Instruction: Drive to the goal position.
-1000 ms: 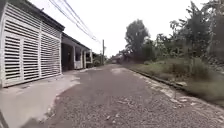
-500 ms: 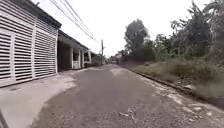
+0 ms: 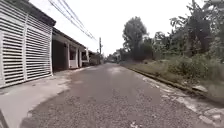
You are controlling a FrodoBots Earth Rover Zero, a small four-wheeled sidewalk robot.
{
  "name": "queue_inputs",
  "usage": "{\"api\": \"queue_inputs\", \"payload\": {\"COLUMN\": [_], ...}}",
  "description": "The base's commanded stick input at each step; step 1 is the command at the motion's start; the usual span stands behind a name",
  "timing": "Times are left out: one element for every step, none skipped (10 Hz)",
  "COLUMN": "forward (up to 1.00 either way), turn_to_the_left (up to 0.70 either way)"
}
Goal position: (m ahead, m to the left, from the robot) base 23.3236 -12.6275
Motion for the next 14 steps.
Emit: {"api": "queue_inputs", "payload": {"forward": [0.70,0.70,0.70,0.70,0.70,0.70,0.70,0.70,0.70,0.70,0.70,0.70,0.70,0.70], "turn_to_the_left": [0.00,0.00,0.00,0.00,0.00,0.00,0.00,0.00,0.00,0.00,0.00,0.00,0.00,0.00]}}
